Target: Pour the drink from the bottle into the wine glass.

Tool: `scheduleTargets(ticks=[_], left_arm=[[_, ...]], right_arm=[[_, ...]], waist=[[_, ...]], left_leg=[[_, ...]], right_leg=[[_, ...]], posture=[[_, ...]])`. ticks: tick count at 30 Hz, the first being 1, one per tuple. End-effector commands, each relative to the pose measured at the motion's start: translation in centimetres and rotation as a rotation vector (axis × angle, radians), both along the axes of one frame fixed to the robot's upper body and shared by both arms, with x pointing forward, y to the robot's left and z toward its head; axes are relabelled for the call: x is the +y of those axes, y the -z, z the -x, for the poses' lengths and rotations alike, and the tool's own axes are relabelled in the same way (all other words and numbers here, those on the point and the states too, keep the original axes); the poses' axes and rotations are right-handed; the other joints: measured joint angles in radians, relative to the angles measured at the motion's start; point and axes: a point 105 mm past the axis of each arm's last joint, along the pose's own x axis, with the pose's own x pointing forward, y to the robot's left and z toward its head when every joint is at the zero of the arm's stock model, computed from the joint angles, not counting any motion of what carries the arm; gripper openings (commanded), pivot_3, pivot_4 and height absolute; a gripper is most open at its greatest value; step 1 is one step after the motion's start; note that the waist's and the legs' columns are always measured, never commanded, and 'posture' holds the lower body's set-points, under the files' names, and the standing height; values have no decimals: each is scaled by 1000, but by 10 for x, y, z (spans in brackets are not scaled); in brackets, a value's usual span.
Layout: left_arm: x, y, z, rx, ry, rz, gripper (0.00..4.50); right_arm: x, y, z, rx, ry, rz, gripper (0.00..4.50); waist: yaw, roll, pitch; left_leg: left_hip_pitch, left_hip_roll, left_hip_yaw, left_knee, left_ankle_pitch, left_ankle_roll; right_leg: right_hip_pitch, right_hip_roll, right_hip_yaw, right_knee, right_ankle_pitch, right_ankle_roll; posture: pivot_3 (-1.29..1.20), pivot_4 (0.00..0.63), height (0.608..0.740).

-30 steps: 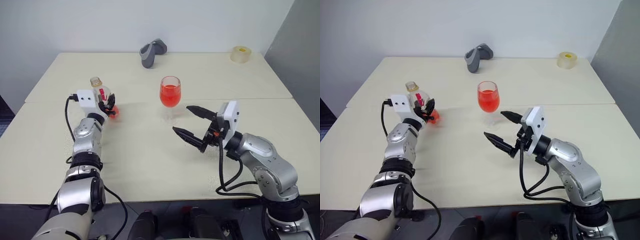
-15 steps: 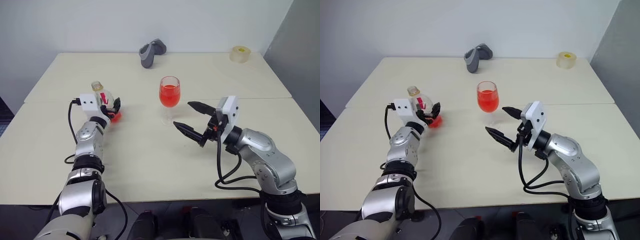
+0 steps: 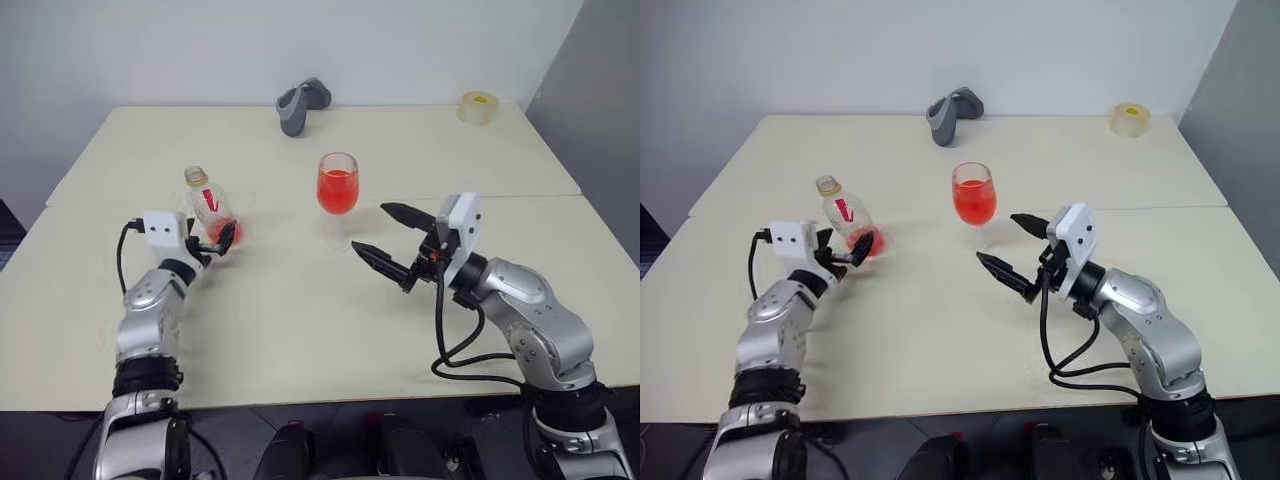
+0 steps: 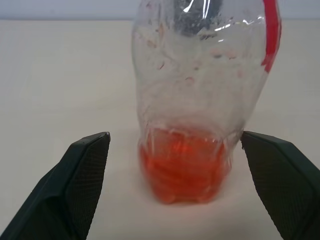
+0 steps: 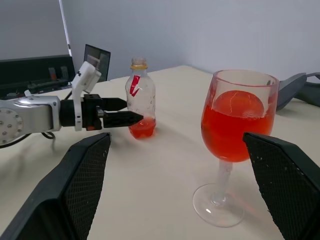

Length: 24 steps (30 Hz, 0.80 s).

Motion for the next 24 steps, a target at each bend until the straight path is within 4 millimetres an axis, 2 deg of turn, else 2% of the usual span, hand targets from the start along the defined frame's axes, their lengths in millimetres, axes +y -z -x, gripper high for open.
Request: scheduleTargets(ticks=[1, 4, 8, 15, 18, 21, 24], left_arm=[[12, -17, 10, -32, -46, -1, 4482], [12, -10, 21, 4, -55, -16, 4482], [-2, -4, 37, 20, -38, -17, 4482], [-42, 8, 60, 78, 13, -68, 4482], [-65, 18, 66, 110, 50, -79, 4482], [-78, 20, 68, 102, 63, -96, 4482], [-83, 22, 66, 99, 71, -103, 4482]], right_arm=[[-5, -9, 7, -56, 28, -8, 4500], [-14, -1, 9, -30, 76, 6, 4500], [-36, 13, 9, 1, 225, 46, 4500], [-80, 38, 15, 82, 646, 49, 4500], [-102, 51, 16, 135, 833, 41, 4500], [-109, 64, 18, 175, 897, 75, 4500], [-111, 68, 19, 197, 927, 46, 4500]], waist=[[2, 0, 0], [3, 0, 0], [3, 0, 0], [8, 1, -1], [8, 3, -2], [8, 3, -2], [8, 4, -3]], left_leg=[[0, 0, 0, 0, 0, 0], [0, 0, 0, 0, 0, 1], [0, 0, 0, 0, -1, 1], [3, 0, -1, -1, -1, 2], [8, 1, -1, -2, -1, 2], [9, 1, -1, -3, -2, 2], [9, 1, -1, -4, -2, 3]], right_leg=[[0, 0, 0, 0, 0, 0], [1, 0, 0, -1, 0, 0], [1, 0, 0, -2, 0, 0], [6, 0, 0, -5, 0, 0], [11, 1, 0, -7, 0, 0], [14, 1, -1, -10, 0, 0], [15, 2, -1, -11, 0, 0]], posture=[[0, 150, 740], [0, 150, 740], [0, 150, 740], [0, 150, 740], [0, 150, 740], [0, 150, 740], [0, 150, 740]])
